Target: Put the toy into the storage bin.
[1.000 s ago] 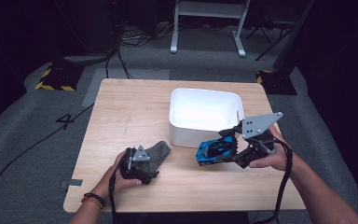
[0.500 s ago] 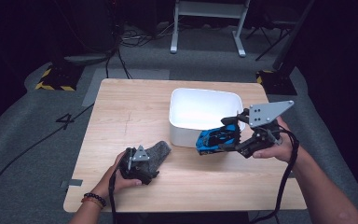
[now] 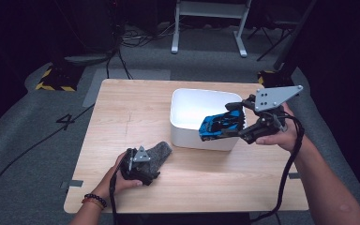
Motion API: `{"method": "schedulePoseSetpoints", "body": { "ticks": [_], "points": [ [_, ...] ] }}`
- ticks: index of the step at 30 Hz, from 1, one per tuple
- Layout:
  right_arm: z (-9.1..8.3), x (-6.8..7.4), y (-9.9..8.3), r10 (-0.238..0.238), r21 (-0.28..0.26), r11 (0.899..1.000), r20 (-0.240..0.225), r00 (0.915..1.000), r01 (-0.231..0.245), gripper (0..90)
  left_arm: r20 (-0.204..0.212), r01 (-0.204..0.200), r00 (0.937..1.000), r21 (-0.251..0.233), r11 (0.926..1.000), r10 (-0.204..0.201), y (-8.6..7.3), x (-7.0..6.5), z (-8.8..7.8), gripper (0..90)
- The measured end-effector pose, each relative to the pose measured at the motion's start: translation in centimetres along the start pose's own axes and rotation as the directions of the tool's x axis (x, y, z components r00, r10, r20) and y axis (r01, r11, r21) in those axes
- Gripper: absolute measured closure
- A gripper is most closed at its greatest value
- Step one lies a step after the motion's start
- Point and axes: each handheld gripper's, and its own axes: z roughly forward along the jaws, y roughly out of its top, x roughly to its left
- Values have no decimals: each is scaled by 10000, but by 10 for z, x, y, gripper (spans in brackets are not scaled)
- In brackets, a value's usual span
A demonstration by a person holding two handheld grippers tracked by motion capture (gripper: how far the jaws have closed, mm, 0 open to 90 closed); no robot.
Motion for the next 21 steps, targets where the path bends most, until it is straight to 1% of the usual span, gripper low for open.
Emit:
{"method": "schedulePoseSetpoints", "body": {
  "ticks": [10,12,17,21],
  "points": [
    [6,-26,-3,377,109,9992,372,9986,-382,247,-8,-1,10000,-1,10000,1,0,0,0,117],
    [8,-31,-5,504,109,9986,350,9981,-508,247,0,1,10000,-1,10000,-1,0,0,0,117],
    [16,-43,-10,665,304,9972,397,9970,-678,247,-3,1,10000,0,10000,-1,0,0,0,117],
    [25,-52,-14,761,348,9964,216,9969,-768,247,-8,-1,10000,1,10000,1,0,0,0,117]
  ]
}}
